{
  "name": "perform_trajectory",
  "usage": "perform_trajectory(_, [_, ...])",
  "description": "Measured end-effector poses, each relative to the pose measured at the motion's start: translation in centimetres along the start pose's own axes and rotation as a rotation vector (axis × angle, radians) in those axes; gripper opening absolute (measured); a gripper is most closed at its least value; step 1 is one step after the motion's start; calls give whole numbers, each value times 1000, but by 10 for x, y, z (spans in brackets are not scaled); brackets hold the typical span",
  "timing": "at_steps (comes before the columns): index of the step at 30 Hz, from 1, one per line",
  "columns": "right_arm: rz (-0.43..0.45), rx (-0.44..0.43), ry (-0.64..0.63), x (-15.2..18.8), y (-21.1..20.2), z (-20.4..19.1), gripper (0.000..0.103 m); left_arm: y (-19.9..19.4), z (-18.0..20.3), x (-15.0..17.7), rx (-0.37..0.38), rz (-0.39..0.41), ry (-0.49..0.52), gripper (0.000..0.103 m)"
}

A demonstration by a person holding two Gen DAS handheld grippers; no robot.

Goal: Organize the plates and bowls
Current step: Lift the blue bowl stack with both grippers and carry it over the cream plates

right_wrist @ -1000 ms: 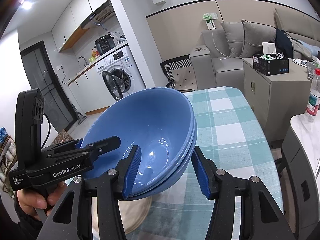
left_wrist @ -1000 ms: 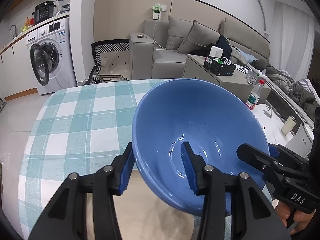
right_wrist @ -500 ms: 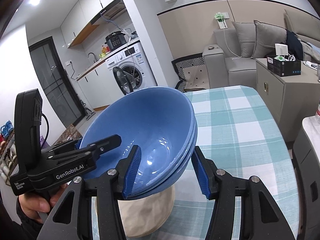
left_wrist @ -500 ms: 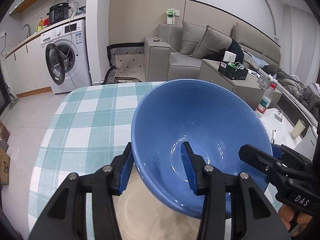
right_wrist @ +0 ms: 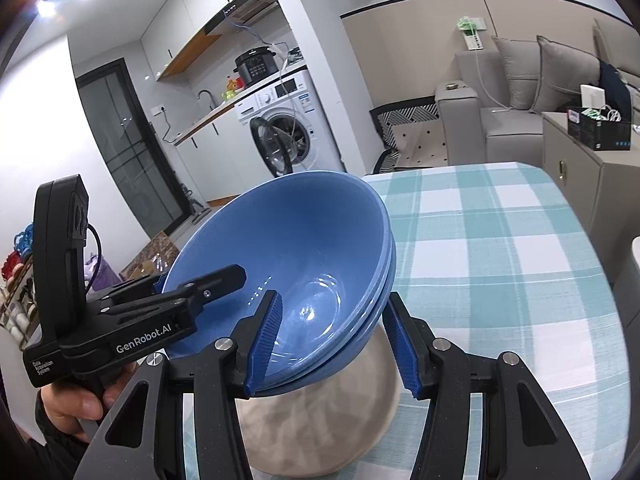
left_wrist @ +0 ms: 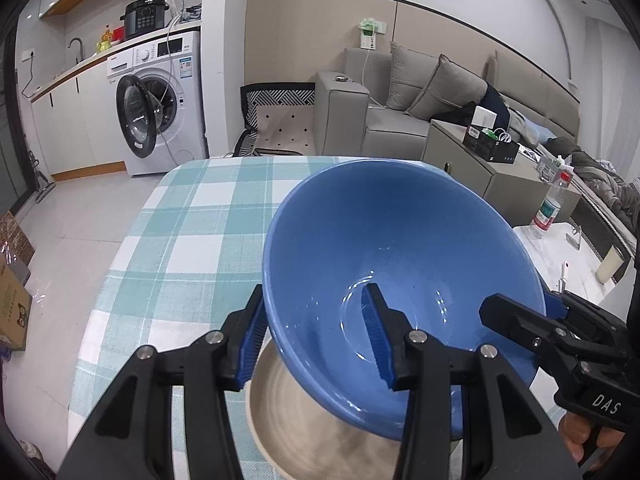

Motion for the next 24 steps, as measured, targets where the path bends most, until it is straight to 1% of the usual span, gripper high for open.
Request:
perform_trajectory(14, [-50, -7, -21, 13, 19, -10, 53, 15, -16, 20, -18, -59, -14, 45])
perform_trajectory(24, [-83, -8, -16, 17, 28, -6, 53, 24, -18, 32, -4, -104, -17, 45])
Point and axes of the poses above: each gripper's, at about its wrist camera, not at the fingertips, and y roughly the way its jaws point, z to its right, x to its underside, the point moved 3 cm from there along y, roughly the way its jaws point, and after that the axes turned 5 degrees about -x, right-handed, at the moved point
